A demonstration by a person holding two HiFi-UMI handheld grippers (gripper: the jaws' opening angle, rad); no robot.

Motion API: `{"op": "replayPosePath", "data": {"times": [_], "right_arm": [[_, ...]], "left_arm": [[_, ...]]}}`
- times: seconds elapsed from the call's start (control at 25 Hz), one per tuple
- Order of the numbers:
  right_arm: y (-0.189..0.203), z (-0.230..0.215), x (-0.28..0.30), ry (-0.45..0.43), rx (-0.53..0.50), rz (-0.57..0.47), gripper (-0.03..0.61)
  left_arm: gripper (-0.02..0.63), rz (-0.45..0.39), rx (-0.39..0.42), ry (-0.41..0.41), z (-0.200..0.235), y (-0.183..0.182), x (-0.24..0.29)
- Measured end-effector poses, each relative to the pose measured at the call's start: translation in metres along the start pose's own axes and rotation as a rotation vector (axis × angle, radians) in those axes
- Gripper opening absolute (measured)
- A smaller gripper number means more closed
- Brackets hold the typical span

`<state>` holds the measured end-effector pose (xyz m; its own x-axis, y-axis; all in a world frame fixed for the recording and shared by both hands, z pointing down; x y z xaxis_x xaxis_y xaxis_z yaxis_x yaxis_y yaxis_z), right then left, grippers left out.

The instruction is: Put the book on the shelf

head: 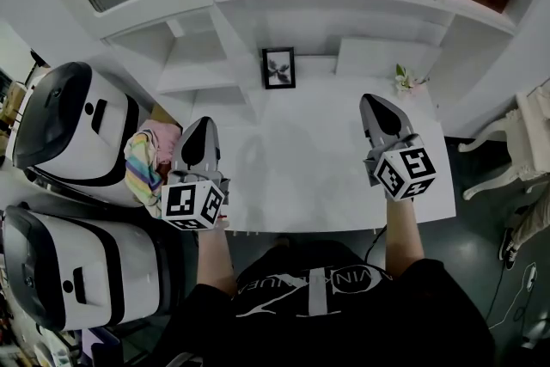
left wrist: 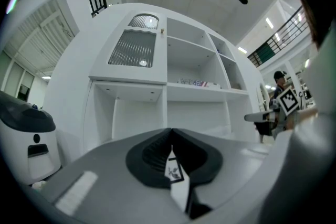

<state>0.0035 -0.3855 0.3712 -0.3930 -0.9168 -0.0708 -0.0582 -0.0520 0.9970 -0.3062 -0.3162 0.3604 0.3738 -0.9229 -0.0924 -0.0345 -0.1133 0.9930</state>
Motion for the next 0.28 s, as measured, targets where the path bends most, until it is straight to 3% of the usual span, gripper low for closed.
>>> {"op": "replayPosePath", "data": {"times": [0.28], "right_arm": [[0.0002, 0.0009, 0.0020, -0.004, 0.002, 0.004, 0.005]], "left_arm": [[0.000, -0.032, -0.053, -0.006, 0.0050, -0.0030, -0.0026]]}}
Point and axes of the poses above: the fingertips, and each gripper's own axes: x forward along the fingers, z to its left, y out of its underside, the point moved 2 cm from there along -x, backward along the fingers, and after that the axes turned 12 degrees about y, right-handed, at the moved point
